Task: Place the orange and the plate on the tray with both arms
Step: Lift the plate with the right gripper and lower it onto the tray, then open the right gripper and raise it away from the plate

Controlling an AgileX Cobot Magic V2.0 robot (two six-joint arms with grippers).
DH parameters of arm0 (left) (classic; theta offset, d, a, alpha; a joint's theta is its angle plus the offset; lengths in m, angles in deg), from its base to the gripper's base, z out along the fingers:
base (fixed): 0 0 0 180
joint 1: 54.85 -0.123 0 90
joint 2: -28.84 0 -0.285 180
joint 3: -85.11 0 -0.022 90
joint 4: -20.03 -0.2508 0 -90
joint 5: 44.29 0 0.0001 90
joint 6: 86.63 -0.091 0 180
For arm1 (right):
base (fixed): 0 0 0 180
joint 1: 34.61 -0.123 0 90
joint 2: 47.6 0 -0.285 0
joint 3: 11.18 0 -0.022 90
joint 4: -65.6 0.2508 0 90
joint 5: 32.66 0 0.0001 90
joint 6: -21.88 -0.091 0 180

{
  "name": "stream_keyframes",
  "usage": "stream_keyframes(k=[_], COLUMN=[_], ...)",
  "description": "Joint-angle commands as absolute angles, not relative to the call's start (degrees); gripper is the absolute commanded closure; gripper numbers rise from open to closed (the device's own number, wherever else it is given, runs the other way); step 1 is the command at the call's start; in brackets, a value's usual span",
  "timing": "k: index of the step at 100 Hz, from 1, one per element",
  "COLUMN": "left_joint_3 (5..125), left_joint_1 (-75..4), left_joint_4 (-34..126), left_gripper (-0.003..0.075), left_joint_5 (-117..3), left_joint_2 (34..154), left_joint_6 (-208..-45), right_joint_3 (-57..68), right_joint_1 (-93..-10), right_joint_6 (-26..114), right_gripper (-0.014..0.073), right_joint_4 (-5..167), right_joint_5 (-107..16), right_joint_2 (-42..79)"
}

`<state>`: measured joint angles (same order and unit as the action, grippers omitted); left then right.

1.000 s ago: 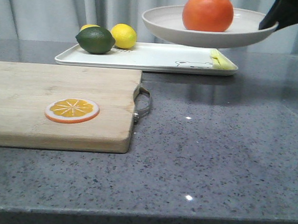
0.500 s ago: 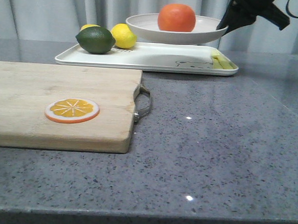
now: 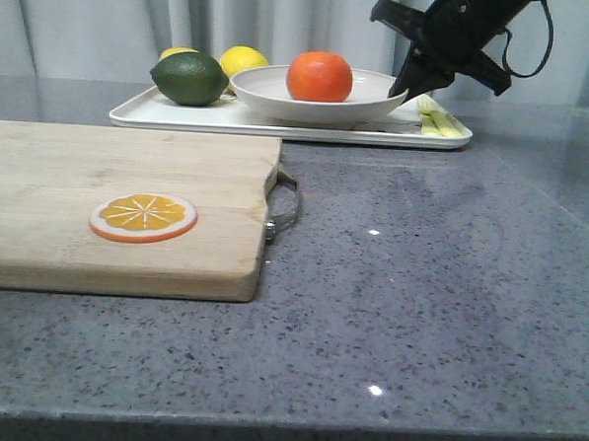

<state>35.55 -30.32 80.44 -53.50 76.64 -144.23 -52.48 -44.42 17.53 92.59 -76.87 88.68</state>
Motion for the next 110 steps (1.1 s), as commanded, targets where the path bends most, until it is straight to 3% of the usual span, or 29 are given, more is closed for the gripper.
stream_keyframes(k=[1, 110], left_joint_3=[37.1, 37.1], left_joint_1=[-30.6, -30.6], left_joint_4=[81.8, 82.2], left_gripper=[0.0186, 0.0186], left_joint_5=[-51.1, -51.1], left_joint_2=[76.4, 76.4], left_joint_6=[-143.7, -143.7], right_joint_3=[-55.0, -55.0], right_joint_1=[-44.4, -44.4], right_joint_6=[17.8, 17.5], right_gripper=[0.0660, 0.0660], right_joint_4=[95.0, 95.3], right_joint_5=[-73.3, -70.2], right_joint_2=[85.3, 86.9])
